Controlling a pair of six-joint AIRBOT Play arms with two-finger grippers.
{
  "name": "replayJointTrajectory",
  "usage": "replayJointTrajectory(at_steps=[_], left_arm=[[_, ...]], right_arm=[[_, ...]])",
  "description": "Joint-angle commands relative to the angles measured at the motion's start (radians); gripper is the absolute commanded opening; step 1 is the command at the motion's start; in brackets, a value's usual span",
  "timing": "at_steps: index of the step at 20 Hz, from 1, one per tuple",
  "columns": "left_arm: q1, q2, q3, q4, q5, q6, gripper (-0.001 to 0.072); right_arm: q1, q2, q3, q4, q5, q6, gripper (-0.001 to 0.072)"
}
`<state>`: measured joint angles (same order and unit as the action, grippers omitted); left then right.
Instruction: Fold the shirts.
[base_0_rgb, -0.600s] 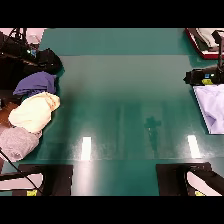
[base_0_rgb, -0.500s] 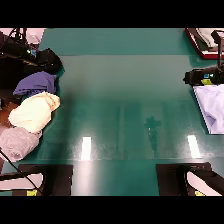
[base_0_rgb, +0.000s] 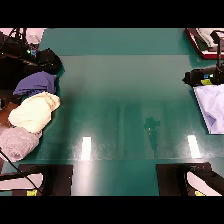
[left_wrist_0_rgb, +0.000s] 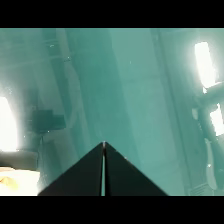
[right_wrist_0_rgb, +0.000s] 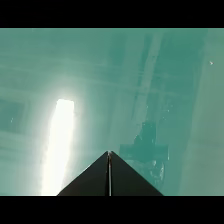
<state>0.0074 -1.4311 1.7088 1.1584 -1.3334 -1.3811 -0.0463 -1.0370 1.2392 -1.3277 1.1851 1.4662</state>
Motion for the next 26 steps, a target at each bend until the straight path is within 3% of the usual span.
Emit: replayJointTrajectory(at_steps=[1,8,9,10,11,15,26], left_arm=[[0.0,0.001,0.0,0.0,0.013,0.0,0.0024],[0.0,-0.002,0.0,0.034,0.143,0.015,0.0026],[0.0,-0.009,0.0,0.067,0.192,0.058,0.0206],[0.0,-0.027,0.0,0.121,0.243,0.047,0.0493],[0.0,-0.053,0.0,0.215,0.305,0.014,0.0563],[0.008,-0.22,0.0,0.503,0.468,-0.082,0.0565],[0.105,-0.46,0.001,0.514,0.705,-0.108,0.0564]], right_arm=[[0.001,0.0,0.001,0.0,0.001,0.0,0.0025],[0.001,0.0,0.001,0.0,0.001,0.0,0.0025],[0.001,0.0,0.001,0.0,0.001,0.0,0.0025],[0.001,0.0,0.001,0.0,0.001,0.0,0.0025],[0.001,0.0,0.001,0.001,0.003,0.0,0.0025],[0.002,0.0,0.001,0.001,0.053,0.0,0.0025],[0.003,0.0,-0.002,0.001,0.115,0.038,0.0025]])
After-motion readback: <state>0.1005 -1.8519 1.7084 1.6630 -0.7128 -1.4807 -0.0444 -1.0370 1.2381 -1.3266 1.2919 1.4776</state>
